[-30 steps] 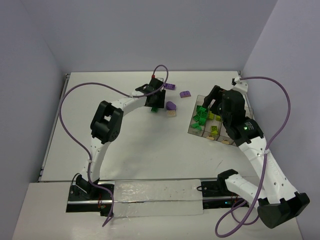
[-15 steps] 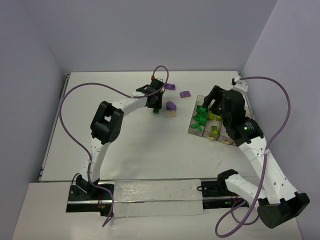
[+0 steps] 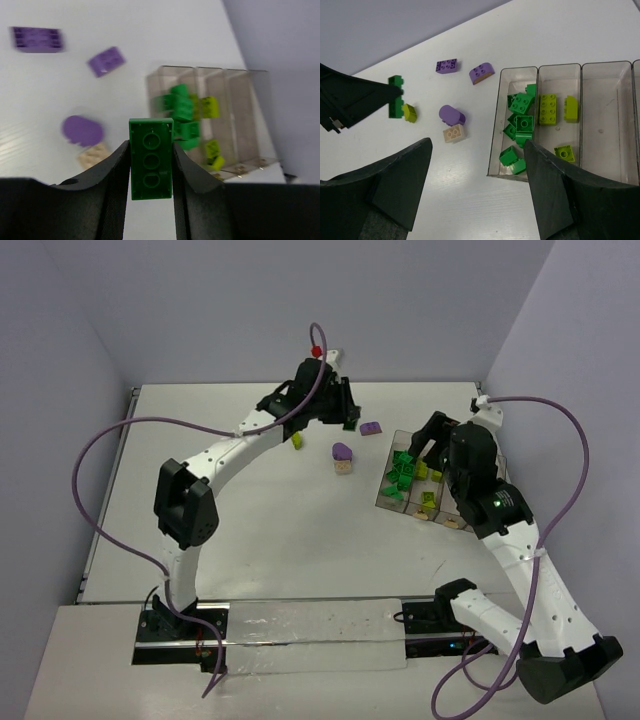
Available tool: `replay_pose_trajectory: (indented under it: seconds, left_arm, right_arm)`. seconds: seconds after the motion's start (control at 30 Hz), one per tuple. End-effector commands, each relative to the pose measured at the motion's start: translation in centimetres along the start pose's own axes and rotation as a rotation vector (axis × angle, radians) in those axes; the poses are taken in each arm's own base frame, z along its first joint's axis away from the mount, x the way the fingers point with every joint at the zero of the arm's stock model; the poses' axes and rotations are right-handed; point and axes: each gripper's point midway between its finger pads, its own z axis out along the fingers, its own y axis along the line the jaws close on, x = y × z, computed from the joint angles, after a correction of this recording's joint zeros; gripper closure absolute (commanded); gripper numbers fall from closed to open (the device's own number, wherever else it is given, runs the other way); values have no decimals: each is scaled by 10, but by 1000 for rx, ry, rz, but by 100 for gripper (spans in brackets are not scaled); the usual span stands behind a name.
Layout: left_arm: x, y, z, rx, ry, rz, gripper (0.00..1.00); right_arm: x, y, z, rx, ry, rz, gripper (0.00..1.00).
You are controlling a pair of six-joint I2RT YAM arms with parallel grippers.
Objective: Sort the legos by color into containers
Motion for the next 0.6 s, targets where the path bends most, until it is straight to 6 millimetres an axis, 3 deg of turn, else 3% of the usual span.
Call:
replay_pose_trajectory:
  seconds: [0.0,0.17,0.4,0.57]
  left_arm:
    - [27,-55,16,146,72,-41,100]
    - [68,-80,41,211,155,-51,100]
    - [113,-89,63,235,260,-42,100]
    - [130,-83,72,212,294,-43,97]
  right_arm:
    - [-20,-2,-10,10,-63,22,19]
    - [-18,-7,-14,22,-69,22,19]
    - [-17,-8,-13,26,-65,18,19]
    - [-17,-6,-11,22,-60,13,19]
